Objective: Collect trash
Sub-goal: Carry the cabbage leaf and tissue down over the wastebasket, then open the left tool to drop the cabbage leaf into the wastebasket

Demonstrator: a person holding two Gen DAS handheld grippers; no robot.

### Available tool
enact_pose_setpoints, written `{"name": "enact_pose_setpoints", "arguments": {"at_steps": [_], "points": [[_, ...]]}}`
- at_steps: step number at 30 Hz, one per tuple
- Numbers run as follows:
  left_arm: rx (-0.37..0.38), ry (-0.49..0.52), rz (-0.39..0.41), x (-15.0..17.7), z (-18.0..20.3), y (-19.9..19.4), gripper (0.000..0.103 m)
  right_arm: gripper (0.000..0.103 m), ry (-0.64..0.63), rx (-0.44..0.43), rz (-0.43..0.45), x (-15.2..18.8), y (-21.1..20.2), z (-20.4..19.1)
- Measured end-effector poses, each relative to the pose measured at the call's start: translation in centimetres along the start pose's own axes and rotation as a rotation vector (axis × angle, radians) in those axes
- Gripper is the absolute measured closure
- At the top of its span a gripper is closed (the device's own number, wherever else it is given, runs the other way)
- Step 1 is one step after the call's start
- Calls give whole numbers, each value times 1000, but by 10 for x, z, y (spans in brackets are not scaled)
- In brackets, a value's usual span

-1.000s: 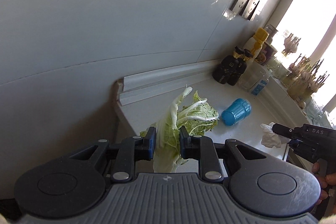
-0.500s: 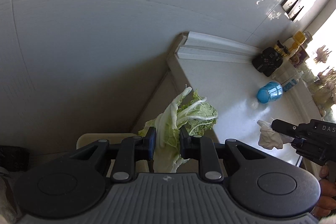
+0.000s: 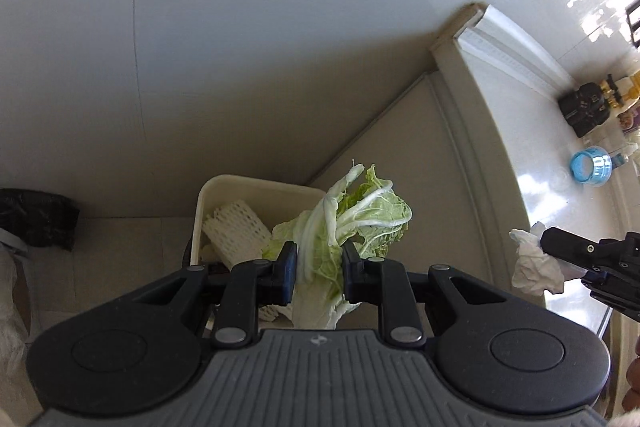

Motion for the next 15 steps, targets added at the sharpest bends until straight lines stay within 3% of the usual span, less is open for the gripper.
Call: {"name": "enact_pose_setpoints", "arguments": {"at_steps": [8,15], "points": [[-59,-37,-48,9,-30,37,83,87,-70,35,-82,23,35,-8],[-133,-13,-70,1,-44,93,83,87,-133,84,-144,47,68,-7]]}}
Point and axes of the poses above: each gripper's, at about its wrist camera, not at the fingertips, and y roughly the way its jaws point, z to its right, x to its underside, the point moved 10 cm from there along y, roughly the way its jaws point, and after that the axes turned 15 degrees about -y, right-handed, at the moved point
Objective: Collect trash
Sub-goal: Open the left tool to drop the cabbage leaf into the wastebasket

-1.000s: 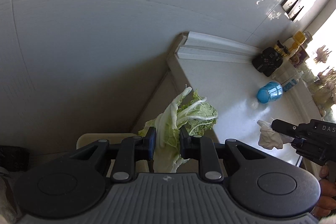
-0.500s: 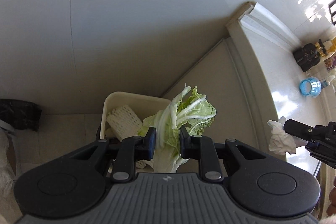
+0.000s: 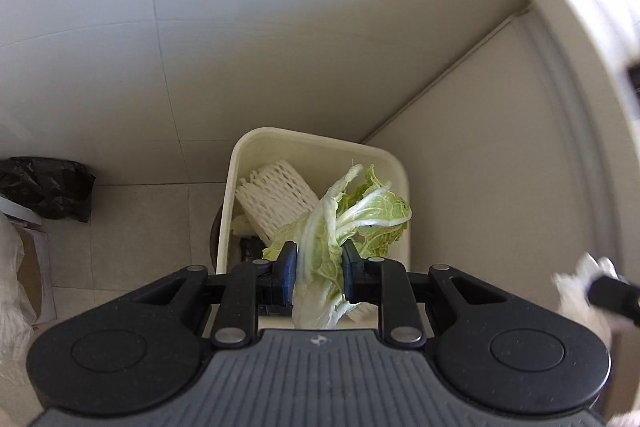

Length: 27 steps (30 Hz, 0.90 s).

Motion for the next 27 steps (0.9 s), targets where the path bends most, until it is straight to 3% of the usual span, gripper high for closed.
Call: {"name": "enact_pose_setpoints", "arguments": {"at_steps": [15,21,25,27], "points": [[-99,143,21,-26,10,79,81,87,-79,65,-64,6,59,-17],[-125,212,38,-25,9,86,67,87,-110,64,-89,11,73,-23],[-122,198,39,-25,2,82,55,86,-116,56,-107,12,84,-22],[-124,183,34,-24,-1,77,54,86,-115,52,-118,12,92,-21]]}}
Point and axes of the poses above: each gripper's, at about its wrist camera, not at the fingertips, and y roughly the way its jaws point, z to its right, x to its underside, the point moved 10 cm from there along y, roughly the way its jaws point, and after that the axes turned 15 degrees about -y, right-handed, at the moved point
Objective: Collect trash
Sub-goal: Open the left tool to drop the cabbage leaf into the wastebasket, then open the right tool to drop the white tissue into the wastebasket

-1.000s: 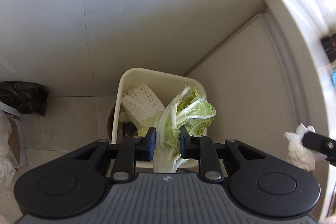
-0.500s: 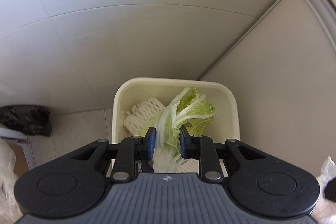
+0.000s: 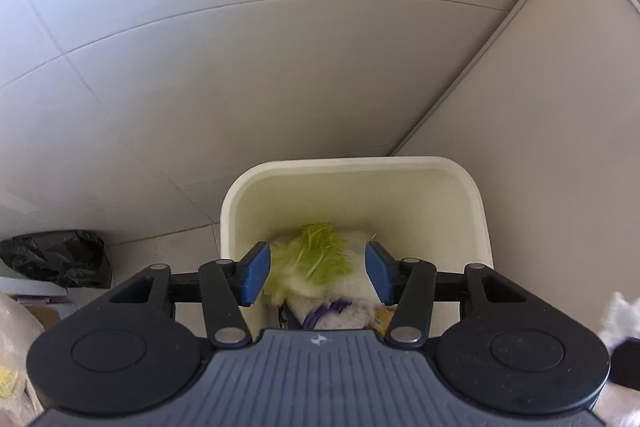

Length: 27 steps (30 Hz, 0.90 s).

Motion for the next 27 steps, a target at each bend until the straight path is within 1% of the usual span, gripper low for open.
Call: {"name": "enact_pose_setpoints", "arguments": {"at_steps": [7,9,10,13,17,18,19,20,22,23,26,27], "points": [[1,-29,-5,7,-12,-17,50,85,12,-10,-31,0,30,5],[-12,-24,-10,7,-12,-18,50,84,16,-8,-36,-2,38,7],[-19,-23,-11,6,-6,-9,50,84,20,-5,-38,-2,43,8],[-23,-30,-19,7,-9,-12,50,84,29,-7,-43,-6,53,13],[-28,-34,-25,7,-17,-18,50,80,32,-7,-49,-9,63,13],[-31,-35,-27,8,-15,-19,49,76,41,-15,-53,-9,65,14],[-32,-36,-29,10,-16,-15,48,65,54,-22,-55,-10,65,14],[-32,-36,-29,10,-16,-16,48,51,66,-22,-56,-10,62,16],[-32,-34,-27,14,-17,-17,45,40,84,-18,-46,-12,59,18],[-32,-31,-25,14,-16,-18,42,37,87,-20,-37,-13,57,19],[-41,-25,-25,16,-18,-19,35,36,82,-29,-32,-12,50,19],[-45,-24,-27,17,-18,-17,34,35,77,-30,-31,-10,48,19]]}}
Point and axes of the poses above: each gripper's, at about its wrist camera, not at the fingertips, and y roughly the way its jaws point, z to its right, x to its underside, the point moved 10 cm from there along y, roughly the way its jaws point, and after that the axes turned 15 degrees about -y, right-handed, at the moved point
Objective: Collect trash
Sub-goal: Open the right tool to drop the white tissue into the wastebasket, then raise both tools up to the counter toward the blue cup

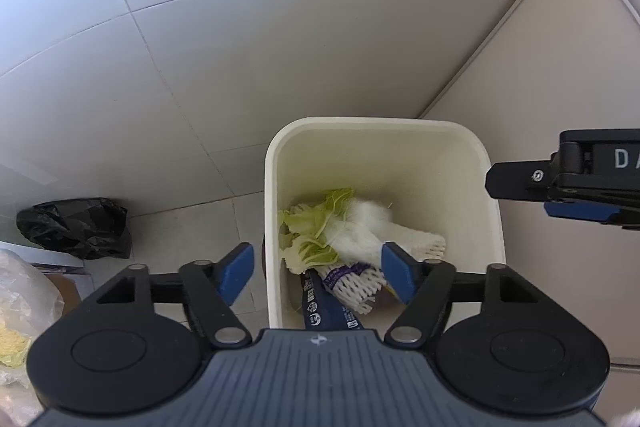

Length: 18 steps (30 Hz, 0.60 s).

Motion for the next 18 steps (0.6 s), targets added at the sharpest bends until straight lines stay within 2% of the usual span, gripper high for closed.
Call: {"name": "enact_pose_setpoints", "arguments": {"at_steps": [11,18], "points": [[-19,13,29,3,-5,-26,13,27,-8,-31,11,6,-24,-2],[-27,-24,43,5,-9,-56,8,23,-20,-57,49,6,-58,-13]]}}
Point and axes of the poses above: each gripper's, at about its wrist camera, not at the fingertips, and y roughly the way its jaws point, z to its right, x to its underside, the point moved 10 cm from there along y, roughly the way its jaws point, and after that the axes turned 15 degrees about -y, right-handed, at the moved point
